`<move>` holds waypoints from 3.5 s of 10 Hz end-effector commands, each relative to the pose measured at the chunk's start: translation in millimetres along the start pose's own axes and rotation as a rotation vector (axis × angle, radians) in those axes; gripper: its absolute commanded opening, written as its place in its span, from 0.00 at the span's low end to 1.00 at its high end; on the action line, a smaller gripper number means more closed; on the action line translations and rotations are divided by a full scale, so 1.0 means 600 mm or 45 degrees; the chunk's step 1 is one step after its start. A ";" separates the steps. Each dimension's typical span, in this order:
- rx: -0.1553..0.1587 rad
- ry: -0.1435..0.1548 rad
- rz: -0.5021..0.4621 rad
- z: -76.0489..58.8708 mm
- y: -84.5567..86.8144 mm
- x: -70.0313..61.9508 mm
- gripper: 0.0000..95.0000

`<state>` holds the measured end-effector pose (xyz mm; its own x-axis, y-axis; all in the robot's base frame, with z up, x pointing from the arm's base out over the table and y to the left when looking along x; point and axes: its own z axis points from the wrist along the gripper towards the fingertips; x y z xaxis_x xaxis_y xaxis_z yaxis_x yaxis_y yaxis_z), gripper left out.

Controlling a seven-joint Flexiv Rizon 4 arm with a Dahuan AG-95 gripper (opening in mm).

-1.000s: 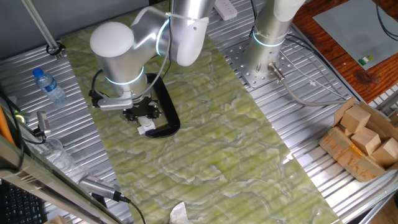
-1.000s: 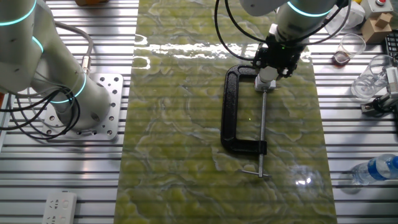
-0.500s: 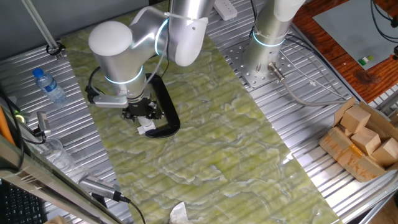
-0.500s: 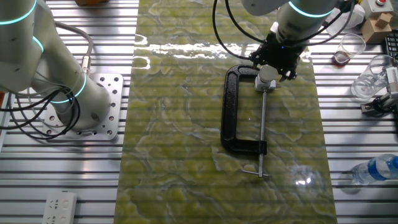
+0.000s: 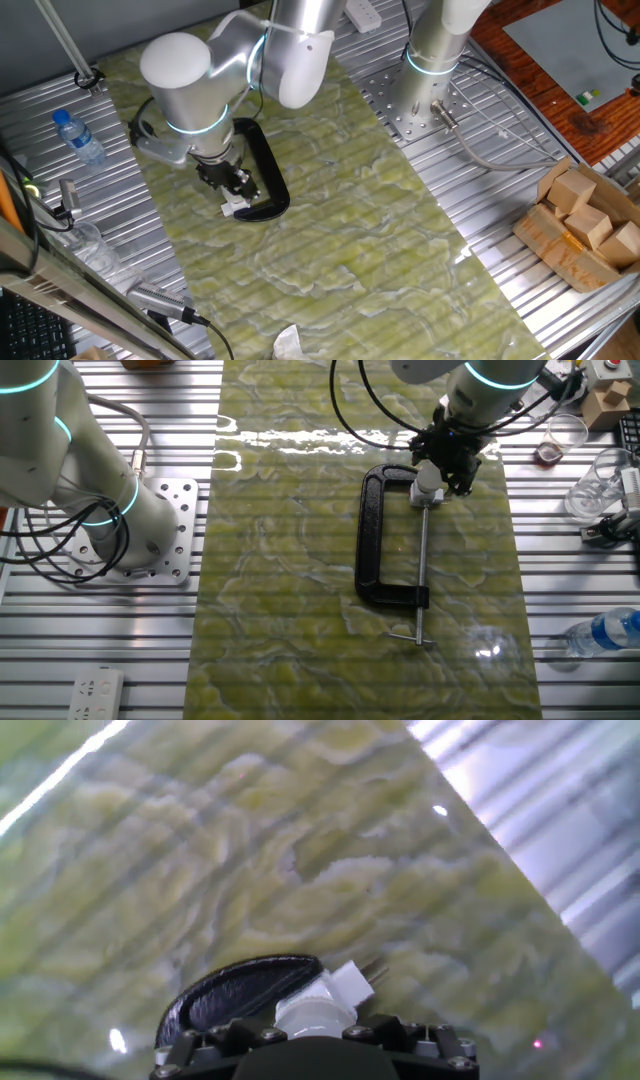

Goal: Take out the light bulb by rotating it

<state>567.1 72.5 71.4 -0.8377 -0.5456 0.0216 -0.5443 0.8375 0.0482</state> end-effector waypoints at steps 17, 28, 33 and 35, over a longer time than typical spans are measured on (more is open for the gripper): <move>-0.017 -0.005 0.719 0.000 -0.006 0.000 0.60; 0.068 0.030 0.393 0.000 0.007 -0.002 0.00; 0.135 0.065 -0.157 0.001 0.007 -0.001 0.00; 0.119 0.063 -0.273 -0.003 0.007 -0.002 0.00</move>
<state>565.8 77.1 71.8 -0.8247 -0.5622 0.0613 -0.5647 0.8245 -0.0354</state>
